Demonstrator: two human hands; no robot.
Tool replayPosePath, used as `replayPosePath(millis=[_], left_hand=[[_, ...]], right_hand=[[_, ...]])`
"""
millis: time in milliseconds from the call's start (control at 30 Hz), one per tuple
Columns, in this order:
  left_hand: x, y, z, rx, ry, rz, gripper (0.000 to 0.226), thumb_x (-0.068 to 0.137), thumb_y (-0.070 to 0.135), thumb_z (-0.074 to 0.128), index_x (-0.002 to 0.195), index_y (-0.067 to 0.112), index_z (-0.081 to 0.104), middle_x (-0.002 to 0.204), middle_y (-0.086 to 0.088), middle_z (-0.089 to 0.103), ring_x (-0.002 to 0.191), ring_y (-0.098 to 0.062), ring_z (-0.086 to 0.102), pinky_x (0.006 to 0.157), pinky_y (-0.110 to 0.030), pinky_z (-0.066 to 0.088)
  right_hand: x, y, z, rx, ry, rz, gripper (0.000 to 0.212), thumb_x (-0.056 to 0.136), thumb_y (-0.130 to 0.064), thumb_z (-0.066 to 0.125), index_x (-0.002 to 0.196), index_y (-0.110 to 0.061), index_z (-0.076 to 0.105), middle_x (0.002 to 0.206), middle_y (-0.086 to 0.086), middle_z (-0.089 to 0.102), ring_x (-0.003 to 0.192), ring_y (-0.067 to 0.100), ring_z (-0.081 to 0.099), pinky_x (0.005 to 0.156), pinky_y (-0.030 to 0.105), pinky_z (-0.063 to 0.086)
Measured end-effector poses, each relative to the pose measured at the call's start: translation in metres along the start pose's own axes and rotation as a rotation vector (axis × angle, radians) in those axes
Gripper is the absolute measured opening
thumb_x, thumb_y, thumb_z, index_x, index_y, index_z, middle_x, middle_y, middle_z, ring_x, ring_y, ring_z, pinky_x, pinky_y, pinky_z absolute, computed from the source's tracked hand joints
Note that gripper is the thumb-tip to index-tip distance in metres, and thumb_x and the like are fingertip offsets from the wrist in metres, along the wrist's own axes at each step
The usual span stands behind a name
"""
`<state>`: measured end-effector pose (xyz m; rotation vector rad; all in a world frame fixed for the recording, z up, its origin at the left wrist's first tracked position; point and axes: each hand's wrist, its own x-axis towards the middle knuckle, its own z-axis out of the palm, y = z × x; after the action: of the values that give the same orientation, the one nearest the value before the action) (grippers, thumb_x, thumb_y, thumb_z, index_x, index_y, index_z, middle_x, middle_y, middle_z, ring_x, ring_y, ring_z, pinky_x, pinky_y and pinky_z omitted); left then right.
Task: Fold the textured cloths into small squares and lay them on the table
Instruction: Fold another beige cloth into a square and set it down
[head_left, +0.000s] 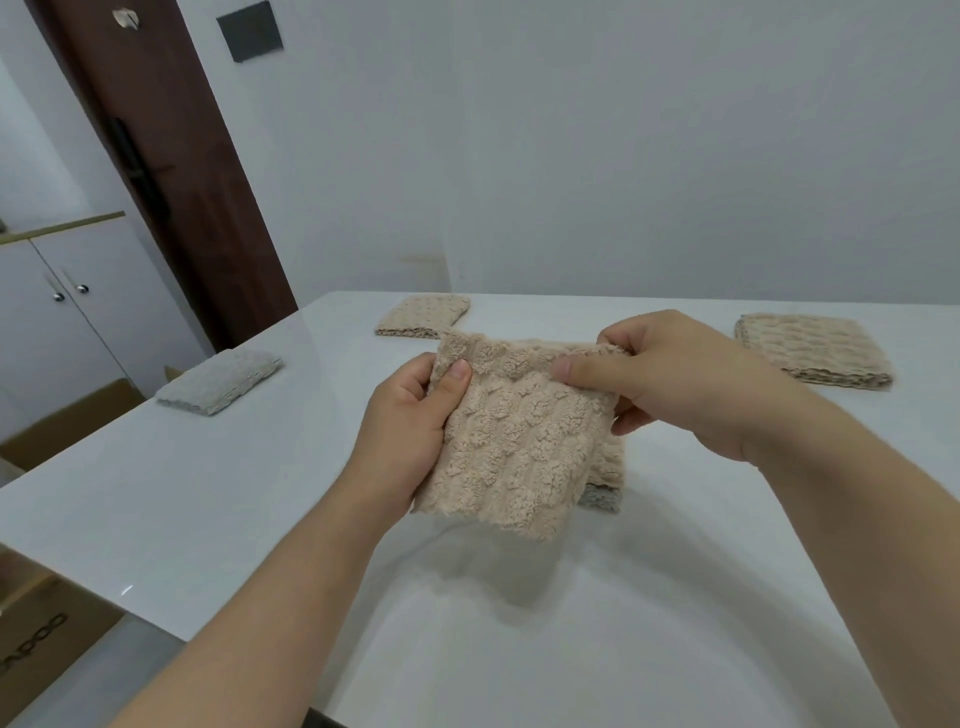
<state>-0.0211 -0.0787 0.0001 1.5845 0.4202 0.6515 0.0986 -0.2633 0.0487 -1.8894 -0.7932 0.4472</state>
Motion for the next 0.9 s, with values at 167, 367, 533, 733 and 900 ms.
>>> replayPosePath(millis=[167,367,533,733,900], left_hand=[[0.000,0.009,0.000,-0.070,0.015,-0.009,0.018,0.102,0.026,0.062,0.106,0.012,0.072,0.109,-0.015,0.076,0.106,-0.034,0.072,0.097,-0.053,0.057],[0.000,0.016,0.000,-0.070,-0.004,0.030,0.016,0.098,0.017,0.062,0.113,0.014,0.067,0.110,-0.015,0.074,0.101,-0.028,0.073,0.085,-0.043,0.058],[0.002,0.019,0.003,0.011,0.029,0.093,0.029,0.094,0.041,0.063,0.094,0.012,0.064,0.090,-0.003,0.067,0.088,-0.022,0.066,0.081,-0.045,0.051],[0.005,0.017,0.002,0.159,0.190,0.214,0.018,0.102,0.043,0.056,0.096,0.027,0.063,0.088,0.005,0.069,0.084,-0.014,0.065,0.088,-0.049,0.055],[0.004,0.021,0.005,0.122,0.192,0.071,0.033,0.099,0.050,0.059,0.102,0.018,0.067,0.098,-0.005,0.077,0.095,-0.024,0.074,0.094,-0.056,0.056]], right_hand=[[0.005,0.005,0.002,0.239,0.067,-0.014,0.032,0.083,-0.025,0.082,0.096,-0.007,0.060,0.079,0.010,0.078,0.075,0.025,0.076,0.078,0.045,0.063],[0.008,0.010,0.002,0.275,0.132,-0.041,0.028,0.076,-0.022,0.088,0.096,-0.006,0.076,0.088,0.011,0.079,0.087,0.029,0.077,0.087,0.048,0.061],[0.009,0.011,0.005,0.246,0.120,-0.042,0.020,0.076,-0.019,0.088,0.088,-0.008,0.076,0.087,0.010,0.078,0.082,0.025,0.076,0.079,0.040,0.063],[0.008,0.009,0.014,0.566,-0.023,0.031,0.032,0.089,-0.025,0.075,0.108,0.000,0.072,0.099,0.011,0.079,0.082,0.019,0.075,0.069,0.025,0.058],[0.008,0.010,0.020,0.501,-0.079,0.096,0.029,0.100,-0.030,0.063,0.112,-0.006,0.071,0.097,0.005,0.079,0.080,0.019,0.075,0.073,0.030,0.056]])
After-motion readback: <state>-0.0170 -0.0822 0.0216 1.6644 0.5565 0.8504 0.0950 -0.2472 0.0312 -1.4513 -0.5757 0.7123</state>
